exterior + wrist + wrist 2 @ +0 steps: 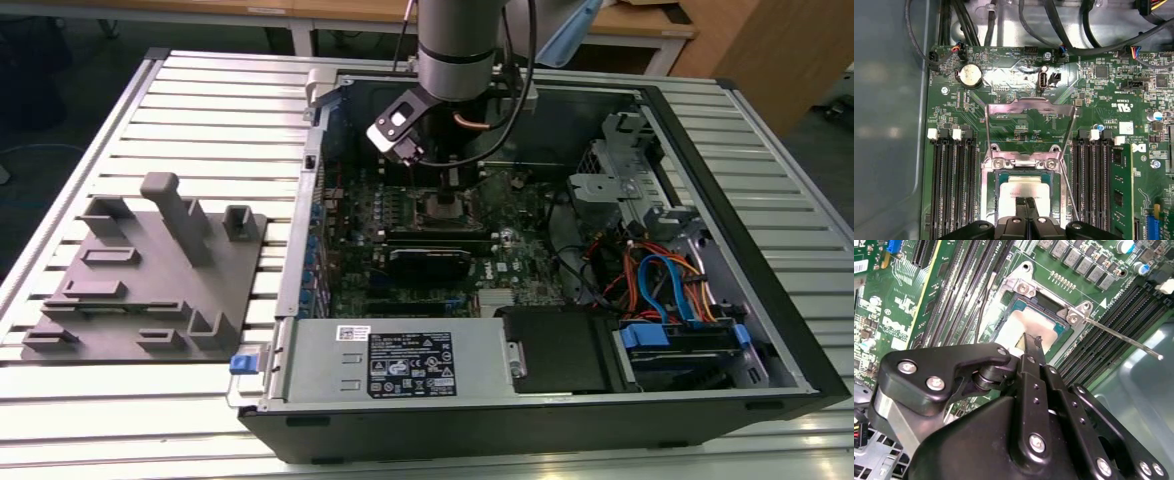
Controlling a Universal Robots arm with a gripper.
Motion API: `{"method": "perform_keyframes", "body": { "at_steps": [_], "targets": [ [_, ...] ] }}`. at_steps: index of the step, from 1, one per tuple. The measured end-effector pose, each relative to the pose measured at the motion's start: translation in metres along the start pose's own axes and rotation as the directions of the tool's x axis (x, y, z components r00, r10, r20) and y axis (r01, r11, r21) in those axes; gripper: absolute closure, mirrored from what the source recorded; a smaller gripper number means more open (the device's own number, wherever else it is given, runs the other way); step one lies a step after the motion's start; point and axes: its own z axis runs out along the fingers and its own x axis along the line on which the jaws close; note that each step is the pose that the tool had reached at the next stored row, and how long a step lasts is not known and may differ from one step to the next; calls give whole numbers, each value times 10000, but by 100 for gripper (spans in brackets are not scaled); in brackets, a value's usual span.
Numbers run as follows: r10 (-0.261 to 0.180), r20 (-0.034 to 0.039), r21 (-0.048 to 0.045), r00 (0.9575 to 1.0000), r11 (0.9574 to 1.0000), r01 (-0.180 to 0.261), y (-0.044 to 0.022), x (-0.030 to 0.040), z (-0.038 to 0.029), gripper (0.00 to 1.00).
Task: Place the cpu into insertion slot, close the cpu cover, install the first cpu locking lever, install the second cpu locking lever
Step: 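Close the cpu cover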
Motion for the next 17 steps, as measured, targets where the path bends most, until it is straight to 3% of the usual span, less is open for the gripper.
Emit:
{"method": "perform_keyframes", "body": {
  "at_steps": [5,12,16,17],
  "targets": [
    [-1,-1,-1,10000,10000,1,3,-1,-47,90],
    [-2,7,17,10000,10000,2,4,0,-50,90],
    [-12,83,334,10000,9994,9,24,3,-37,90],
    [-12,87,376,10000,9993,9,28,3,-36,90]
  ]
}}
